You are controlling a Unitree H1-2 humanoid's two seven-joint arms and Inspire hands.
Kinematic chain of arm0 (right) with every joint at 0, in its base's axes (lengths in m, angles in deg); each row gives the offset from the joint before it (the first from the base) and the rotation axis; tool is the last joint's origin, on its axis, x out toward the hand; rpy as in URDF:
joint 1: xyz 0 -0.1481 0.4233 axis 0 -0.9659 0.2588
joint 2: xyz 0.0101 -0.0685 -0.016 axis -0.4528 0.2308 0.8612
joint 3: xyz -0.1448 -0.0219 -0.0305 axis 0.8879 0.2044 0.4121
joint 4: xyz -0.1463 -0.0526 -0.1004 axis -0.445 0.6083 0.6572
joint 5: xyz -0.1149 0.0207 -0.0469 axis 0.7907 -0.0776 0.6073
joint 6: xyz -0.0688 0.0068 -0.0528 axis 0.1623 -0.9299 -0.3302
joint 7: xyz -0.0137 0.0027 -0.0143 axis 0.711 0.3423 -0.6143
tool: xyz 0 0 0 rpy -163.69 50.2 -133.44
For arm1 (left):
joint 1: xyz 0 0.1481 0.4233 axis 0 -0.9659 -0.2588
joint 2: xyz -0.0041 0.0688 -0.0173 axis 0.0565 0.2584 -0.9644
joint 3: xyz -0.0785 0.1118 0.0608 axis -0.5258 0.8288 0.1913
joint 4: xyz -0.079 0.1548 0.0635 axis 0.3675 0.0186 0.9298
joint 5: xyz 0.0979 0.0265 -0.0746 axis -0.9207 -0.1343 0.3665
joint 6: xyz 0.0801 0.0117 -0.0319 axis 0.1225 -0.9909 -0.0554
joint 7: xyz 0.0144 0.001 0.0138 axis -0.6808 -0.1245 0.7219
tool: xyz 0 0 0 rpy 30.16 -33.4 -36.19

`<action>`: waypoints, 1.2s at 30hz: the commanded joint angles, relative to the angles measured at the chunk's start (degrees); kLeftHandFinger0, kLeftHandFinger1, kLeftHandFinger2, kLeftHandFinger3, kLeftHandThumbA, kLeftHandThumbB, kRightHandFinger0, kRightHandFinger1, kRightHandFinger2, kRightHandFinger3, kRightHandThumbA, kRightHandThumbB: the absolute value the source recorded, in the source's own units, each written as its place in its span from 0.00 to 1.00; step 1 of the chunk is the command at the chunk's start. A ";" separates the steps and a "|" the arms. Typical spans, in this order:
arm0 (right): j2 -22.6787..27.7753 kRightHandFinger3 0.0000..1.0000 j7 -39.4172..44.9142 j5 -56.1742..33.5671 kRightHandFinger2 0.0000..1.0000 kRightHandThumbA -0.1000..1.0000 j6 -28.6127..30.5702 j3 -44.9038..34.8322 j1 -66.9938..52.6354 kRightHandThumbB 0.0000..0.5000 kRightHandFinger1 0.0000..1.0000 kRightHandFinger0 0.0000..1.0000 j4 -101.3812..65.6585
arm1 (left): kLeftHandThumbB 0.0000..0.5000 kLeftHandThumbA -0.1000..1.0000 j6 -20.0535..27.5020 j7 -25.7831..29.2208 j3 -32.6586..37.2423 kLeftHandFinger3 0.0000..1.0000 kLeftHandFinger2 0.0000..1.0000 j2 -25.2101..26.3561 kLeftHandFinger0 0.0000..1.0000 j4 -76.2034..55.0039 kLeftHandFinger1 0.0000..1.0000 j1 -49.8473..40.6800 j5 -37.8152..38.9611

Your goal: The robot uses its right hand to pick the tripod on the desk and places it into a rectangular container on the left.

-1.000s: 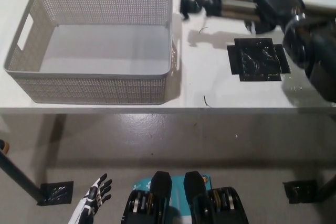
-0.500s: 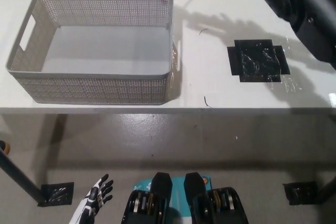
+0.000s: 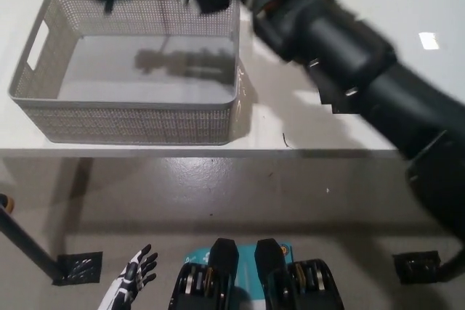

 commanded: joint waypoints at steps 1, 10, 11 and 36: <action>-3.21 0.50 -3.36 1.89 0.15 0.00 0.87 -0.28 6.81 0.69 0.00 0.00 5.30 | 1.00 1.00 2.45 -0.69 0.21 1.00 1.00 0.80 1.00 -0.33 1.00 -0.21 -0.44; -9.38 0.53 -8.84 0.04 0.09 0.00 1.41 -0.88 4.03 0.82 0.00 0.00 18.07 | 1.00 1.00 2.39 -1.72 0.95 1.00 1.00 1.68 1.00 -1.66 1.00 -1.04 -1.13; -9.67 0.54 -9.47 0.10 0.15 0.00 1.35 -0.75 3.58 0.80 0.08 0.10 18.87 | 1.00 1.00 2.44 -1.85 0.96 1.00 1.00 1.75 1.00 -1.58 1.00 -1.30 -1.06; -5.93 1.00 -13.11 1.27 1.00 1.00 4.17 -0.98 4.33 0.93 1.00 1.00 17.39 | 1.00 1.00 2.45 -2.82 3.31 1.00 1.00 1.90 1.00 0.01 1.00 -1.72 -2.26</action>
